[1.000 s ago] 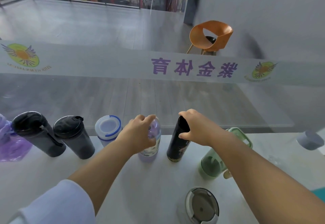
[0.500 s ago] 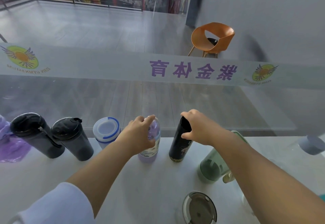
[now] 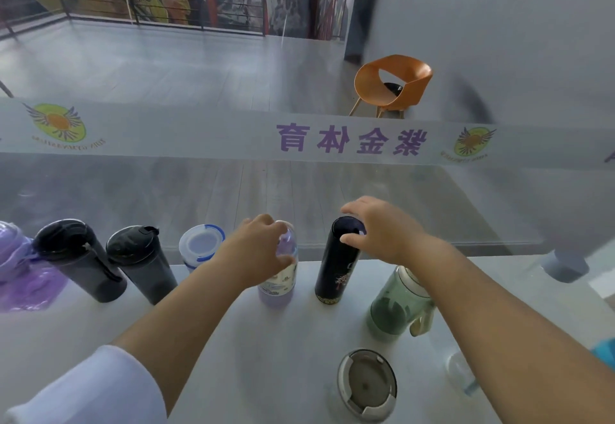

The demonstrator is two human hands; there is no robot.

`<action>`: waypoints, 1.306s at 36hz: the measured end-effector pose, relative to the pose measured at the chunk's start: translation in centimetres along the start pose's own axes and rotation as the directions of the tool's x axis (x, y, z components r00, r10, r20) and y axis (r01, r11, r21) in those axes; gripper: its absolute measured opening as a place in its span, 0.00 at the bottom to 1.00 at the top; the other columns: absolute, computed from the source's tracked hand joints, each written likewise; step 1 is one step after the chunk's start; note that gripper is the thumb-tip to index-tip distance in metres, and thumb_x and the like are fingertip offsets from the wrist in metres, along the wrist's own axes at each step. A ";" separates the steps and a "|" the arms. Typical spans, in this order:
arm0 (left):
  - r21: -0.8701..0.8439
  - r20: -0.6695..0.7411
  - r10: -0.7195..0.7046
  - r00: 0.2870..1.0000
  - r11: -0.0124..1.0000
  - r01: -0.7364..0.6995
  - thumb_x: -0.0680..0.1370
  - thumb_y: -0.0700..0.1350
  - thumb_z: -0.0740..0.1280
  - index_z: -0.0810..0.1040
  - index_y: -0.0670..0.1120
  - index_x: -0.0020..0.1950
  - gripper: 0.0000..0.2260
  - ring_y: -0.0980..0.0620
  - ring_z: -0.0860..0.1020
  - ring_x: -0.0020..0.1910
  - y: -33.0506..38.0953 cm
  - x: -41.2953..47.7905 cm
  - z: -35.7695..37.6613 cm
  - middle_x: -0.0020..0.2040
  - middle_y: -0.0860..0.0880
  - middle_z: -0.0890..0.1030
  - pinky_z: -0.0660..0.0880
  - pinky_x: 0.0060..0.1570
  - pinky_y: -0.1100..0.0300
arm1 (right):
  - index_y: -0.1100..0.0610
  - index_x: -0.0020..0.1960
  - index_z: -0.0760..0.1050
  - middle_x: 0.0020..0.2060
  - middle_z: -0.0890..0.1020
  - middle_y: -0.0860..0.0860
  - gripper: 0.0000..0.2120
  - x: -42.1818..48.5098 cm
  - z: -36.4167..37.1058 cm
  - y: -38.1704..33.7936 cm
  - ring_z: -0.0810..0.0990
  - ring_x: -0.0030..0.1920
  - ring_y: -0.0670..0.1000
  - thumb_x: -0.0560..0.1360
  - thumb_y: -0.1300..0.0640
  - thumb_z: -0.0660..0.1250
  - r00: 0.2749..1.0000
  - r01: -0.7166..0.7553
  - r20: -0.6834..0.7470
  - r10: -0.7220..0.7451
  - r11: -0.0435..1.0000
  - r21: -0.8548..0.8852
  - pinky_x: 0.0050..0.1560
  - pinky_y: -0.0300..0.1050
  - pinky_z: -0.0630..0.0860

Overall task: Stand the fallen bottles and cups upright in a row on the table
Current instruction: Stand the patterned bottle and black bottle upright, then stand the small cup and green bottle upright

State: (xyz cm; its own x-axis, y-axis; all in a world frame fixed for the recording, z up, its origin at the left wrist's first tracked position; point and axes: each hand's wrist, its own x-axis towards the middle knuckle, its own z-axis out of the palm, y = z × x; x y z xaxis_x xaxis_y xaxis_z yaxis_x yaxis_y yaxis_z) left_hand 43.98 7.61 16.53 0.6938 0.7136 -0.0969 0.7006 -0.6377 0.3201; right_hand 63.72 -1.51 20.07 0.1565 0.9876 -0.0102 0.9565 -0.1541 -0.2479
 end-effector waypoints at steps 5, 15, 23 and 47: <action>0.020 -0.050 0.049 0.998 0.999 -0.048 0.75 0.54 0.65 0.74 0.48 0.59 0.16 0.49 0.73 0.47 1.1 -2.3 -0.7 0.56 0.49 0.77 0.69 0.43 0.59 | 0.53 0.61 0.73 0.56 0.79 0.50 0.16 -3.1 -1.7 -0.3 0.77 0.55 0.52 0.75 0.50 0.65 0.997 -0.040 -0.071 0.042 0.999 0.025 0.55 0.51 0.76; 0.029 0.000 0.190 0.982 0.981 -0.190 0.75 0.58 0.64 0.75 0.53 0.61 0.17 0.50 0.77 0.55 4.0 -6.4 1.4 0.60 0.54 0.78 0.75 0.53 0.56 | 0.54 0.57 0.76 0.53 0.81 0.50 0.13 -12.1 -2.2 0.1 0.79 0.53 0.53 0.75 0.51 0.66 0.962 -0.207 -0.174 0.212 0.977 0.044 0.52 0.51 0.78; -0.006 0.121 0.268 0.956 0.963 -0.269 0.73 0.61 0.64 0.68 0.55 0.67 0.24 0.50 0.76 0.59 8.7 -8.9 4.0 0.66 0.54 0.72 0.75 0.57 0.52 | 0.53 0.56 0.77 0.53 0.82 0.49 0.11 -17.8 -1.2 1.8 0.78 0.52 0.51 0.75 0.50 0.65 0.932 -0.326 -0.161 0.324 0.945 0.018 0.52 0.52 0.78; -0.008 0.143 -0.116 0.983 0.993 0.118 0.69 0.54 0.72 0.62 0.57 0.71 0.33 0.44 0.67 0.60 15.1 -10.7 12.1 0.65 0.49 0.68 0.73 0.60 0.51 | 0.54 0.65 0.69 0.63 0.74 0.53 0.22 -17.5 -0.7 10.4 0.73 0.61 0.55 0.74 0.50 0.67 0.996 -0.025 -0.091 0.024 1.000 -0.013 0.59 0.51 0.72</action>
State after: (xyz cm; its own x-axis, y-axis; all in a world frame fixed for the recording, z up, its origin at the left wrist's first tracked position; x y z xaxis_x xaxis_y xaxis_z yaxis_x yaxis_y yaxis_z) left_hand 49.15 -13.24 10.97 0.6248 0.7339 -0.2666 0.7762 -0.5467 0.3142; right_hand 71.11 -20.41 18.35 0.2014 0.9768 0.0724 0.9552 -0.1795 -0.2353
